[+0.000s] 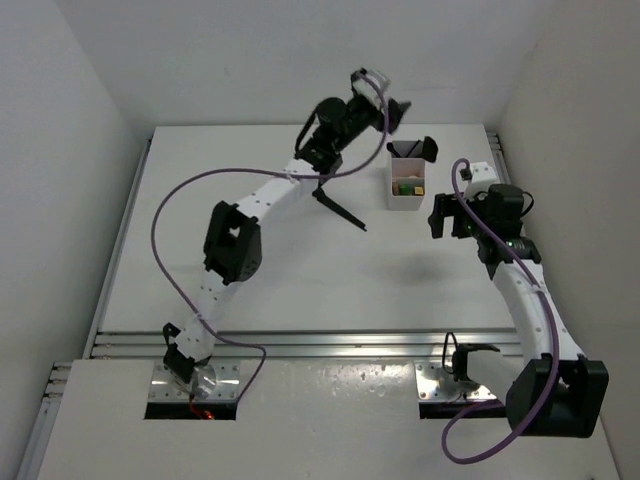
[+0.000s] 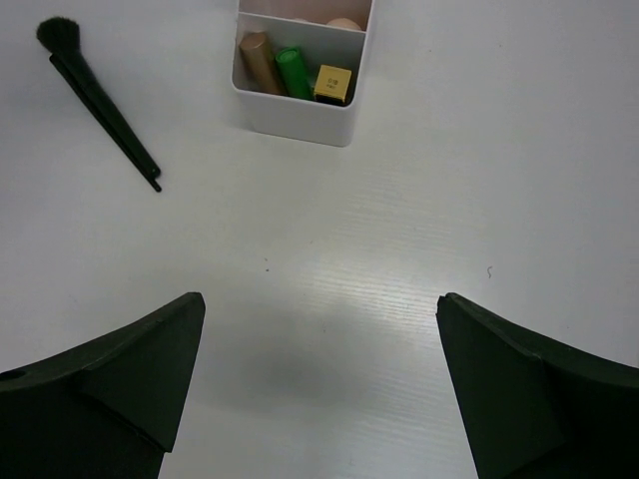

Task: Organize the makeup

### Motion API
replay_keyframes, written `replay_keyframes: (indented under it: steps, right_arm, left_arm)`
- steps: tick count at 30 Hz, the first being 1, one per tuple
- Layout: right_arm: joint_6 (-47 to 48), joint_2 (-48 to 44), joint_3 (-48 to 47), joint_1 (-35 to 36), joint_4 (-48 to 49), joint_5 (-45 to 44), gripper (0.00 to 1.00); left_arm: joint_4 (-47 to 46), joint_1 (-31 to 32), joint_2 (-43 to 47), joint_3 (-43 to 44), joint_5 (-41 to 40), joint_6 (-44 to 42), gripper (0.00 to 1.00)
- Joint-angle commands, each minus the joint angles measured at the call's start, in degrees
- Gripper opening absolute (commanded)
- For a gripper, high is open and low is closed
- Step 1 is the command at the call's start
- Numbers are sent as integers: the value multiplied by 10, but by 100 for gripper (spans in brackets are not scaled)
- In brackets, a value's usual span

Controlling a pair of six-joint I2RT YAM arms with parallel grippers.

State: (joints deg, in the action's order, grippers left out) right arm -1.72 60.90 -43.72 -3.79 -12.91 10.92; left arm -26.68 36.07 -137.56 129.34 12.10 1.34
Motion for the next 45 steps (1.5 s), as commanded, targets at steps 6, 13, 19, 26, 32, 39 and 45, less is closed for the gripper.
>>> replay_keyframes:
  steps: [6,13,19,26,32,39,45]
  right_arm:
    - [-15,25,-19,34,29,-8,100]
    - [-9,46,-33,56,8,-11,100]
    - [2,33,-23,56,0,-18,100]
    - [7,30,-20,56,-11,-26,100]
    - [13,29,-22,55,-19,-32,100]
    - [13,26,-21,56,-29,-36,100]
    - [12,29,-22,57,-31,-39,100]
  left_arm:
    - [263,-40,221,-169,-239,221,18]
    - [502,-66,144,-148,-164,385,7]
    - [502,-56,105,-165,-202,385,23]
    - [497,-50,56,-160,-215,390,23]
    - [497,-45,32,-148,-210,401,23]
    - [519,-35,38,-166,-210,412,23]
    - [545,-35,38,-172,-222,417,23]
